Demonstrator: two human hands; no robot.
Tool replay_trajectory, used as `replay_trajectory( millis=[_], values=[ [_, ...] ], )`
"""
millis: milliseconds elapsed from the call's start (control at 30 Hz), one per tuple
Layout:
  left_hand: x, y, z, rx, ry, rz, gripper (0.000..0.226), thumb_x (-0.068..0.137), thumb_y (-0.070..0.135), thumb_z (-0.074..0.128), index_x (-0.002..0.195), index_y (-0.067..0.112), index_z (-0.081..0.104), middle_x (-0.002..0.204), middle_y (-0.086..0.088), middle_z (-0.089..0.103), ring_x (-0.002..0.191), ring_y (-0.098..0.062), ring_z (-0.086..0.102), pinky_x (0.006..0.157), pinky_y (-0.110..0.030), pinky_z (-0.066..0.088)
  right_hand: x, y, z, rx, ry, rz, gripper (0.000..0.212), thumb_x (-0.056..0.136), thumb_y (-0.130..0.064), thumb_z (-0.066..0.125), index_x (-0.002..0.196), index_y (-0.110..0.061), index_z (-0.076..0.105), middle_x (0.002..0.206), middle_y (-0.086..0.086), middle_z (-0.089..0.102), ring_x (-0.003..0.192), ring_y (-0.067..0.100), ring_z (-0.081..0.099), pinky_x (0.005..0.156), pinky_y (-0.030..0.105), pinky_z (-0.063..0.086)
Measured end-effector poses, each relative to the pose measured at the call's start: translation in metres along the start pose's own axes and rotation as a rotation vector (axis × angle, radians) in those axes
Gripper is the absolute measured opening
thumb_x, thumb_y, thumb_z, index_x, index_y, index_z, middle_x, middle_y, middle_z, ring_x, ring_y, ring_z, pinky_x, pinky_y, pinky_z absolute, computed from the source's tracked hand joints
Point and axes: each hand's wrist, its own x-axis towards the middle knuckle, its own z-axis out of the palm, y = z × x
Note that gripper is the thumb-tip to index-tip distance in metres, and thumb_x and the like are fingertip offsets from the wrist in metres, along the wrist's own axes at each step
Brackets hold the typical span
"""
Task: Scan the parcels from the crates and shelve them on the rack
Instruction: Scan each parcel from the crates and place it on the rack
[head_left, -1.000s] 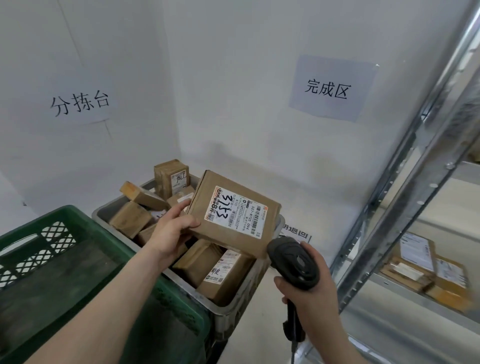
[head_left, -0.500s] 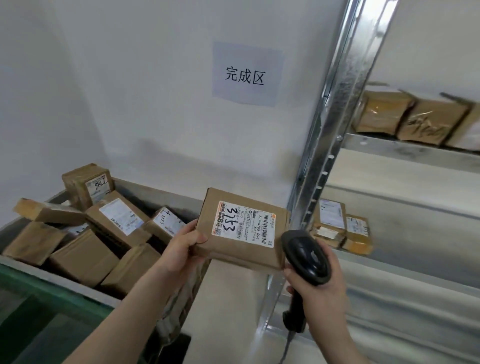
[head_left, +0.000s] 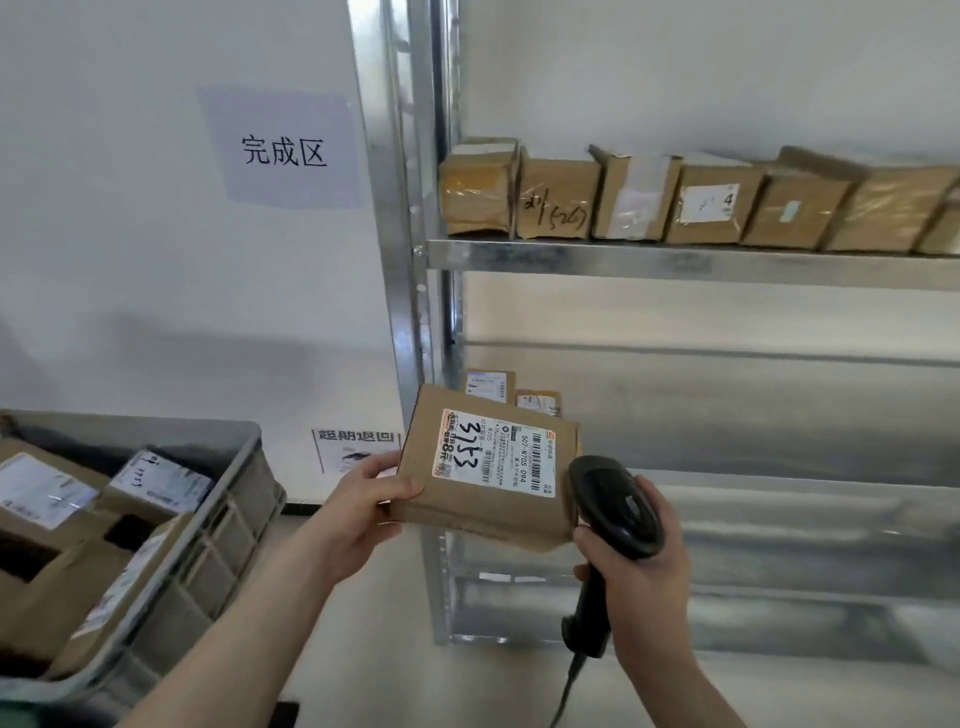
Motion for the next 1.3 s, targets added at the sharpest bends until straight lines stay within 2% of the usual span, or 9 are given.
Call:
replay_trajectory(
  millis=[167, 333, 567, 700, 800, 933, 1033, 1133, 1300],
  values=[
    [0.014, -0.014, 0.07, -0.023, -0.006, -0.005, 0.081, 0.035, 0.03, 0.091, 0.108, 0.016, 0.061, 0.092, -0.004, 0.072, 0.084, -0.02, 0.06, 0.074, -0.033, 0.042, 0.037, -0.011, -0.064, -0.023, 0.017, 0.027, 0.071, 0.078, 0.02, 0.072, 0.126, -0.03, 0.058, 0.105, -0.002, 0.069, 0.064, 0.01, 0.068, 0.056, 0.04, 0.058],
    [0.03, -0.024, 0.118, 0.018, 0.025, -0.038, 0.078, 0.044, 0.054, 0.091, 0.103, 0.013, 0.062, 0.095, -0.008, 0.071, 0.092, -0.026, 0.062, 0.085, -0.04, 0.046, 0.068, -0.014, -0.104, -0.047, 0.024, 0.011, 0.071, 0.077, 0.018, 0.073, 0.124, -0.034, 0.06, 0.107, -0.003, 0.069, 0.076, 0.018, 0.069, 0.055, 0.038, 0.057],
    [0.063, -0.025, 0.157, 0.059, 0.0, -0.122, 0.051, 0.072, 0.046, 0.079, 0.112, 0.015, 0.071, 0.104, -0.01, 0.076, 0.092, -0.024, 0.067, 0.067, -0.031, 0.05, 0.108, -0.017, -0.127, -0.074, 0.065, 0.008, 0.069, 0.078, 0.017, 0.074, 0.129, -0.026, 0.06, 0.107, 0.0, 0.07, 0.084, 0.026, 0.068, 0.059, 0.042, 0.058],
    [0.09, -0.023, 0.171, 0.135, -0.087, -0.134, 0.085, 0.049, 0.046, 0.086, 0.124, 0.015, 0.063, 0.101, -0.01, 0.074, 0.086, -0.024, 0.068, 0.062, -0.03, 0.054, 0.136, -0.023, -0.13, -0.072, 0.105, 0.01, 0.069, 0.078, 0.014, 0.075, 0.131, -0.027, 0.059, 0.109, -0.002, 0.069, 0.088, 0.029, 0.067, 0.063, 0.045, 0.059],
    [0.11, -0.026, 0.177, 0.158, -0.173, -0.134, 0.097, 0.04, 0.036, 0.089, 0.131, 0.036, 0.054, 0.1, -0.006, 0.078, 0.089, -0.029, 0.072, 0.078, -0.041, 0.06, 0.16, -0.019, -0.134, -0.096, 0.118, 0.011, 0.068, 0.078, 0.013, 0.076, 0.131, -0.025, 0.059, 0.112, 0.001, 0.068, 0.087, 0.028, 0.068, 0.063, 0.044, 0.059],
    [0.124, -0.034, 0.187, 0.116, -0.216, -0.173, 0.091, 0.059, 0.01, 0.087, 0.126, 0.057, 0.048, 0.114, -0.004, 0.076, 0.099, -0.048, 0.071, 0.099, -0.065, 0.048, 0.183, -0.014, -0.136, -0.065, 0.098, 0.007, 0.065, 0.077, 0.017, 0.074, 0.119, -0.032, 0.062, 0.112, 0.003, 0.068, 0.083, 0.026, 0.068, 0.069, 0.045, 0.06],
    [0.134, -0.041, 0.201, 0.074, -0.191, -0.181, 0.092, 0.057, 0.004, 0.085, 0.117, 0.063, 0.046, 0.115, -0.011, 0.075, 0.098, -0.05, 0.07, 0.096, -0.064, 0.048, 0.202, -0.008, -0.137, -0.087, 0.105, 0.009, 0.066, 0.076, 0.013, 0.077, 0.115, -0.038, 0.061, 0.107, -0.003, 0.069, 0.092, 0.028, 0.069, 0.078, 0.052, 0.062],
    [0.146, -0.052, 0.219, -0.016, -0.127, -0.158, 0.103, 0.052, 0.006, 0.089, 0.131, 0.055, 0.045, 0.117, -0.015, 0.073, 0.098, -0.047, 0.066, 0.095, -0.065, 0.046, 0.221, 0.0, -0.139, -0.171, 0.098, 0.012, 0.067, 0.073, 0.003, 0.082, 0.113, -0.047, 0.061, 0.101, -0.018, 0.071, 0.1, 0.026, 0.069, 0.087, 0.059, 0.059],
    [0.155, -0.072, 0.264, -0.141, 0.032, -0.134, 0.111, 0.048, 0.008, 0.091, 0.137, 0.048, 0.037, 0.114, -0.012, 0.074, 0.089, -0.04, 0.072, 0.07, -0.044, 0.052, 0.251, 0.007, -0.145, -0.168, 0.005, 0.069, 0.07, 0.073, 0.008, 0.08, 0.108, -0.049, 0.06, 0.092, -0.015, 0.072, 0.083, 0.026, 0.07, 0.077, 0.058, 0.062]
  ],
)
